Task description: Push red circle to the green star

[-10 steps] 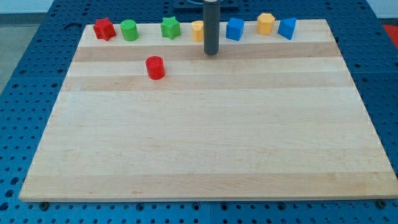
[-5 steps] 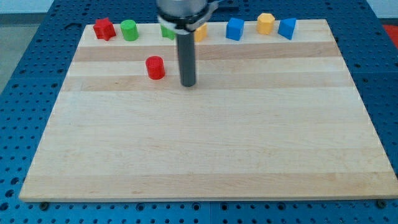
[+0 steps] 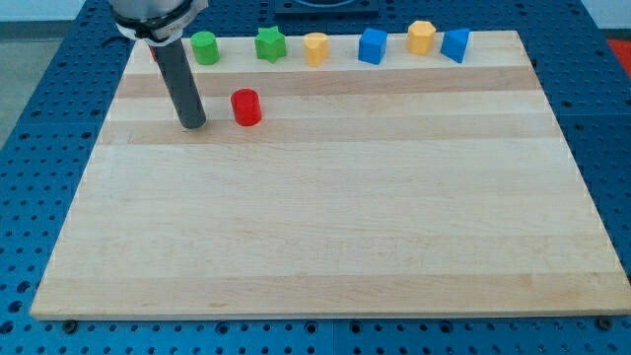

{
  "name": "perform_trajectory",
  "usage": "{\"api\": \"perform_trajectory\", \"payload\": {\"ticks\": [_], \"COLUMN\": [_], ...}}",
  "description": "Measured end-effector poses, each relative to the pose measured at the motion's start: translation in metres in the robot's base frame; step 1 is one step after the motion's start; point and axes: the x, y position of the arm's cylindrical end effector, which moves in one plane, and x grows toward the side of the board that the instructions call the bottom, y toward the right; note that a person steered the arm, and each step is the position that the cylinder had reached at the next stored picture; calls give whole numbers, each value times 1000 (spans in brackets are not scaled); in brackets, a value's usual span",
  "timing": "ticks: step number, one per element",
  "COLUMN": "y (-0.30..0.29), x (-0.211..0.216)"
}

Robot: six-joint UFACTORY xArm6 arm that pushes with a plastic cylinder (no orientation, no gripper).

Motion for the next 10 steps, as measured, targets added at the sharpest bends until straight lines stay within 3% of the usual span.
{"api": "perform_trajectory", "payload": {"ticks": [3,6,10], "y": [-3,-3,-14], "x": [-2,-73,-70]}}
